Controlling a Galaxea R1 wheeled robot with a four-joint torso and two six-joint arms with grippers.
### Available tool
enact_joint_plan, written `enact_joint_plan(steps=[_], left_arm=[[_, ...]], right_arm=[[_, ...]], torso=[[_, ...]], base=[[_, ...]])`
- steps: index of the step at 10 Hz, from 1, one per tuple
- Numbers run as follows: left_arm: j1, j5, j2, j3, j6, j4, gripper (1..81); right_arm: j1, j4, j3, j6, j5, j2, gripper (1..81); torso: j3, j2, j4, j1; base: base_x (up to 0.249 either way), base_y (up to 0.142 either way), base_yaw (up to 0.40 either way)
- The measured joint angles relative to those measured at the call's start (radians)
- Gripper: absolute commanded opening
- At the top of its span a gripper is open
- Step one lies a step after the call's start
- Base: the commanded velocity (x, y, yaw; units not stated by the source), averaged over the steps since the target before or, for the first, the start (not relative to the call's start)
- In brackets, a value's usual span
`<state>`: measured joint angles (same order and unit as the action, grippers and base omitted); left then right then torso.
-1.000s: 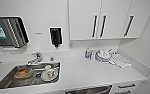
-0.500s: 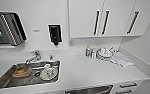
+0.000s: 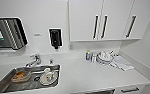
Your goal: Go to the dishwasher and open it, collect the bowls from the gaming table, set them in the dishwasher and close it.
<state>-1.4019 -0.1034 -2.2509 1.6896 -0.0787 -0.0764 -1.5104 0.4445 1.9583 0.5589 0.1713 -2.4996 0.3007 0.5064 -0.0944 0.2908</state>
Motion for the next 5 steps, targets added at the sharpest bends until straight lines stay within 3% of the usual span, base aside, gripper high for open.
enact_joint_plan(steps=[5], left_arm=[[0.057, -0.003, 0.26, -0.322, 0.0, 0.001, 81.1]], right_arm=[[-0.003, -0.002, -0.089, 0.045, 0.046, 0.097, 81.1]], torso=[[0.0, 0.174, 0.0, 0.109]], base=[[0.0, 0.0, 0.0]])
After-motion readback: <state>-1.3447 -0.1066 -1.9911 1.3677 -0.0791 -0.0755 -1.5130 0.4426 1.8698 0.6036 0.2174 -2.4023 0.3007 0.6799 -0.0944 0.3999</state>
